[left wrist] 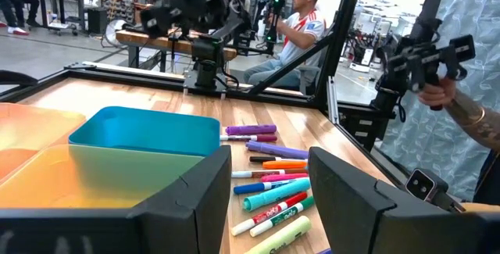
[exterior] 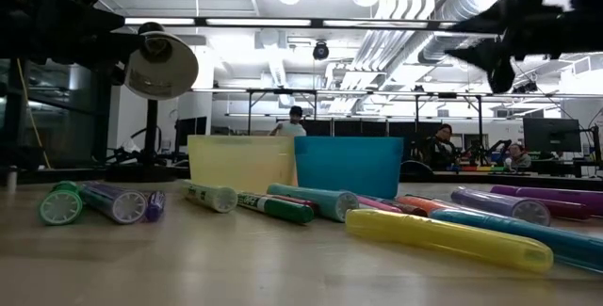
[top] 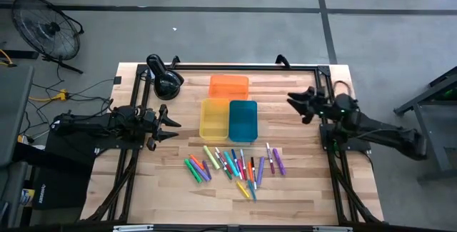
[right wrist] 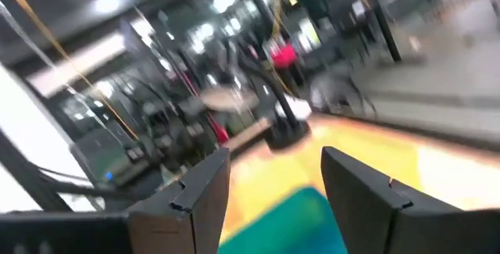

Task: Pick & Place Markers
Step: Put the right purple highlighter pen into the orange bin

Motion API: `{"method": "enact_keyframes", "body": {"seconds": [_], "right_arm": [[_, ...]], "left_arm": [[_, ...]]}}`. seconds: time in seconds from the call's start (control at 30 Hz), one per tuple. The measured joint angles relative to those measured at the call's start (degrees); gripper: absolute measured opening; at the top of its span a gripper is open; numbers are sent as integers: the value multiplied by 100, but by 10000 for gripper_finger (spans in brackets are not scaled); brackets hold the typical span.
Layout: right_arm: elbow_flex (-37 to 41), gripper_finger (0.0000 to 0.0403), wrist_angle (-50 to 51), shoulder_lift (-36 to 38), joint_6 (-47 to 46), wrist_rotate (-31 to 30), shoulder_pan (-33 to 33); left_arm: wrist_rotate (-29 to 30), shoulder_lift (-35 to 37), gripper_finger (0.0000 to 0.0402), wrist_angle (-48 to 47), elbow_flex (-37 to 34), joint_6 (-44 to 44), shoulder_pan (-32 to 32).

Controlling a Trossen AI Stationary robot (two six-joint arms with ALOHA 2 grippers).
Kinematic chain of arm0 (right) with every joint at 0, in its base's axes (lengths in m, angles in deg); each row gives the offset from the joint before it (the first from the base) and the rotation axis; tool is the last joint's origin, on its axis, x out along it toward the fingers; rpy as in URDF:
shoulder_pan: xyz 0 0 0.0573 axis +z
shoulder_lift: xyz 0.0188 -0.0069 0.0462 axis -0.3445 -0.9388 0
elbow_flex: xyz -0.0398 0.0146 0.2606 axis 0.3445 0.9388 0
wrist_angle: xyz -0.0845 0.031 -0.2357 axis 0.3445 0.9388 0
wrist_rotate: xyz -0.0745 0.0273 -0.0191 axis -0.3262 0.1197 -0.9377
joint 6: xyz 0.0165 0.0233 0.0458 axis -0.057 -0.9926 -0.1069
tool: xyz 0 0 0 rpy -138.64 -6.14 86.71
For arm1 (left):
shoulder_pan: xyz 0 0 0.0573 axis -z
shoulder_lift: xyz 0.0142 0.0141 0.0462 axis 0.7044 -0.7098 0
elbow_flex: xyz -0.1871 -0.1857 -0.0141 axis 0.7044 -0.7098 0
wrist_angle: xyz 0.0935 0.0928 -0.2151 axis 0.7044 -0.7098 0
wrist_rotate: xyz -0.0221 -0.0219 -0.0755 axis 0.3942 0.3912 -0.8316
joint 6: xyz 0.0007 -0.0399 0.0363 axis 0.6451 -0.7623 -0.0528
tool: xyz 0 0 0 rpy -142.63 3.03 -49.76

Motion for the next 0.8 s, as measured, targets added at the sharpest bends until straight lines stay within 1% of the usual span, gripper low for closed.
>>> {"method": "enact_keyframes", "body": {"seconds": [0.13,0.3,0.37,0.5,0.57,0.67,0.8], "right_arm": [[-444,190,376,-886,-265,-40,219],[-1472,190,1251,-1881,-430,51,510],[-1949,190,1591,-2229,-406,260,613],[-2684,190,1693,-2801,102,1084,703],[-3040,190,1895,-3009,-95,1182,699],[-3511,190,2758,-3280,-721,1206,687],[-4096,190,3655,-3655,-846,1631,691]], "left_arm": [[0,1,170,1,0,0,-1],[0,2,170,0,0,2,0],[1,2,170,0,0,1,0],[1,2,170,0,0,2,0],[0,2,170,0,0,2,0],[0,1,170,0,0,1,0],[1,2,170,0,0,2,0]]}}
